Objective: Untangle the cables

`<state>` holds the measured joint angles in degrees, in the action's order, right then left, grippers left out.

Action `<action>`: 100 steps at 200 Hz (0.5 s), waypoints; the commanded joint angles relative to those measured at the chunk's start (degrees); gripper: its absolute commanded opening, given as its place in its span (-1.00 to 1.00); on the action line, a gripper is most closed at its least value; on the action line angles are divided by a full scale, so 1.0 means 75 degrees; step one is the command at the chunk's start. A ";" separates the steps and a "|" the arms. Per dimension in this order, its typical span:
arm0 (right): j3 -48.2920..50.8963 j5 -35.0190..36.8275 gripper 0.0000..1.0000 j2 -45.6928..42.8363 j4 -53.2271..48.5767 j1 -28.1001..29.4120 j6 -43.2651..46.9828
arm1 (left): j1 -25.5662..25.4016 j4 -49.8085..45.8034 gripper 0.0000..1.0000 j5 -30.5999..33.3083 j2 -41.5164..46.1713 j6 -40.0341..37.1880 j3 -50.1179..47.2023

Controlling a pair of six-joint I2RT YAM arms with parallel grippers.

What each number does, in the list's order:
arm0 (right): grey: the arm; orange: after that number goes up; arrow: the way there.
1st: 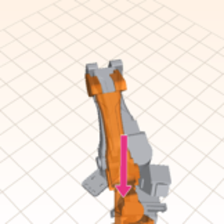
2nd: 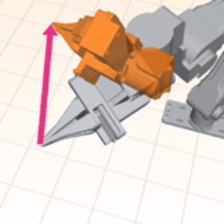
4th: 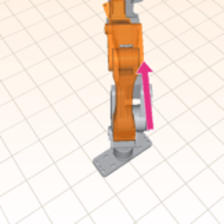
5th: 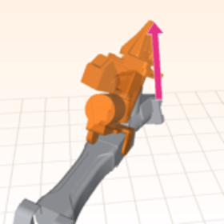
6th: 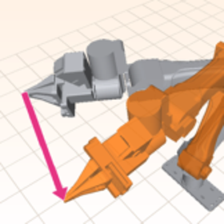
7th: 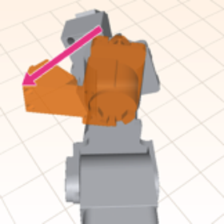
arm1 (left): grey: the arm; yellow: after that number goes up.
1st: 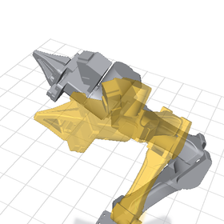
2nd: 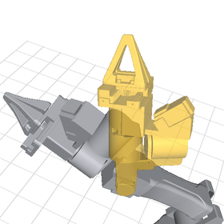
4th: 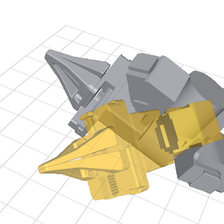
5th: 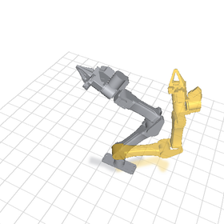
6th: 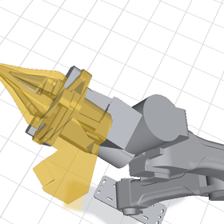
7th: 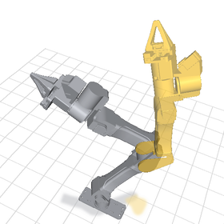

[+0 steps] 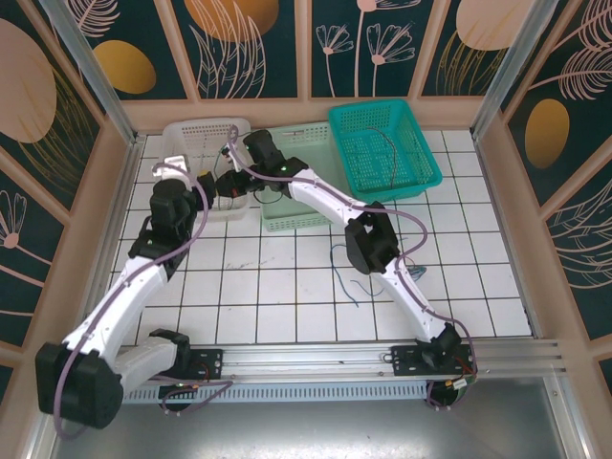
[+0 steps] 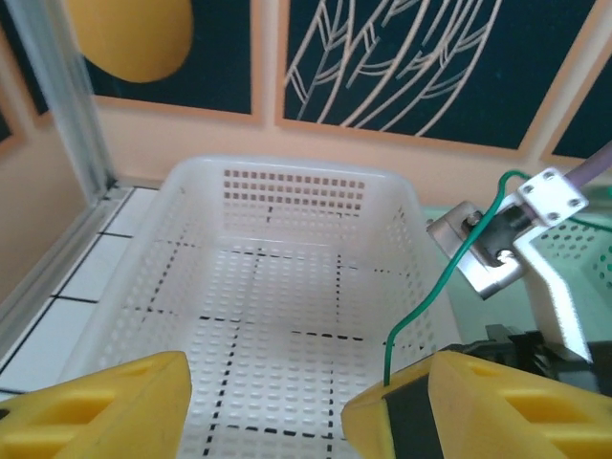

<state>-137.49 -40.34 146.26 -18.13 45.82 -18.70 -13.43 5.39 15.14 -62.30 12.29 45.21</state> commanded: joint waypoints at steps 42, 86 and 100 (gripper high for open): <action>0.0119 -0.0263 -1.00 -0.0387 0.0161 0.0054 0.0102 | 0.0587 0.1136 0.33 -0.2689 -0.1083 -0.0506 0.0586; 0.0148 -0.0416 -1.00 -0.0376 0.0213 0.0055 0.0089 | 0.0609 0.1218 0.29 -0.2660 -0.1563 -0.0730 0.0708; 0.0140 -0.0492 -1.00 -0.0387 0.0218 0.0064 0.0089 | 0.0641 0.1206 0.26 -0.2670 -0.1710 -0.0801 0.0757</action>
<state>-136.92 -40.73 145.86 -17.82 45.63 -18.72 -9.13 12.78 -3.46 -73.14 8.54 48.82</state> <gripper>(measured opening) 0.052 0.642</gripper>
